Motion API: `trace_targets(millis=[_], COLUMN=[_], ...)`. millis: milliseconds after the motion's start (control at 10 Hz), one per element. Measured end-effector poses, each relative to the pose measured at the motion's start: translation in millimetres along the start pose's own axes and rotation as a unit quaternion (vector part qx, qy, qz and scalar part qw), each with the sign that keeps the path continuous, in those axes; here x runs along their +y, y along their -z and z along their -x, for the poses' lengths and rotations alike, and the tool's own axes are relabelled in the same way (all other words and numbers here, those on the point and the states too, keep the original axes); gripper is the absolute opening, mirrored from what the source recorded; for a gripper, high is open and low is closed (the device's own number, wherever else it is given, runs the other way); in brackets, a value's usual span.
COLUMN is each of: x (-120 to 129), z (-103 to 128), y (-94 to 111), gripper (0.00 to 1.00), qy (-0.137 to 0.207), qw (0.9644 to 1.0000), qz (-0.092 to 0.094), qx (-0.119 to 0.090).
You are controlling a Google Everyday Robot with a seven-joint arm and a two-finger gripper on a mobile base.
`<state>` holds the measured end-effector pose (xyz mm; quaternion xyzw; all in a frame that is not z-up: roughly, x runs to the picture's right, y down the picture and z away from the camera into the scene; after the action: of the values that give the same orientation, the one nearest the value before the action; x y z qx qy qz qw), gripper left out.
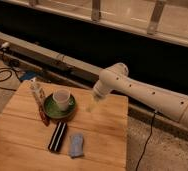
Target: Place the white sponge in the ceramic cup
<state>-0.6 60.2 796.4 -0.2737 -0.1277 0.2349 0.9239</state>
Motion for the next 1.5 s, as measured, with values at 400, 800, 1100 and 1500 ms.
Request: trace_targets(millis=[400,800,1100,1500], x=[0.0,0.1,0.1,4.2], z=[0.1,0.2,0.3,-2.1], y=[0.0,-0.1,-0.1,-0.2], gripper=[0.8,0.8,0.8,0.8], qy=[0.0,0.0,0.0,0.002], qw=[1.0,1.0,1.0,1.0], qz=[0.0,0.0,0.0,-0.008], qx=[0.0,0.0,0.0,0.005])
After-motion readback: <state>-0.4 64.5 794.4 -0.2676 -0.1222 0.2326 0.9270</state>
